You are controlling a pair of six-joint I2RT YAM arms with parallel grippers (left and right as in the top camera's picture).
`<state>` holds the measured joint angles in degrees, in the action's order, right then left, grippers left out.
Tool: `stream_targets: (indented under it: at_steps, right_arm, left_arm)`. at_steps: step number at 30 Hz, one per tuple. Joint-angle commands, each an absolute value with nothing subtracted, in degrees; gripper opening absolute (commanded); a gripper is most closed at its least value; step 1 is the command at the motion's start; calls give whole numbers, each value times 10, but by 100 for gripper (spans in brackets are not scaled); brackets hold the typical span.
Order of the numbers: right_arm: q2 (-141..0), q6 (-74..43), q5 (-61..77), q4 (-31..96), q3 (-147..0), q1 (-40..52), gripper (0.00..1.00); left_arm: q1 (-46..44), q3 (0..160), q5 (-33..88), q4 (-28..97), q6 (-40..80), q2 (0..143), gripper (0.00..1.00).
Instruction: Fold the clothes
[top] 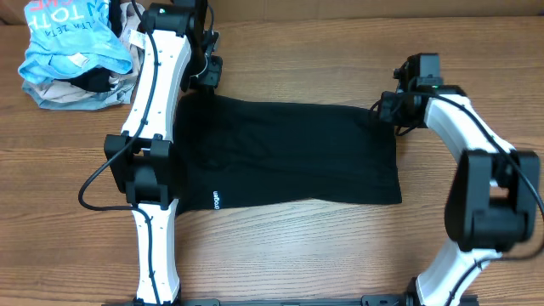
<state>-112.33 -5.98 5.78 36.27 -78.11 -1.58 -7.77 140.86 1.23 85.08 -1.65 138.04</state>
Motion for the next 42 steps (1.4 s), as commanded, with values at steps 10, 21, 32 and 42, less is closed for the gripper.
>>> stream_targets:
  at_steps: [10, 21, 32, 42]
  right_arm:
    - [-1029, -108, 87, 513, -803, -20, 7]
    - [-1016, -121, 91, 601, -803, -21, 5]
    - [-990, -120, 114, 620, -803, -21, 4]
    - [-987, -120, 125, 650, -787, -21, 4]
  left_arm:
    - [-72, 1427, 6, 934, 12, 1371, 4]
    - [-82, 1422, 32, 968, 17, 1344, 4]
    - [-82, 1286, 14, 968, 16, 1283, 4]
    - [-90, 1115, 30, 940, 17, 1202, 5]
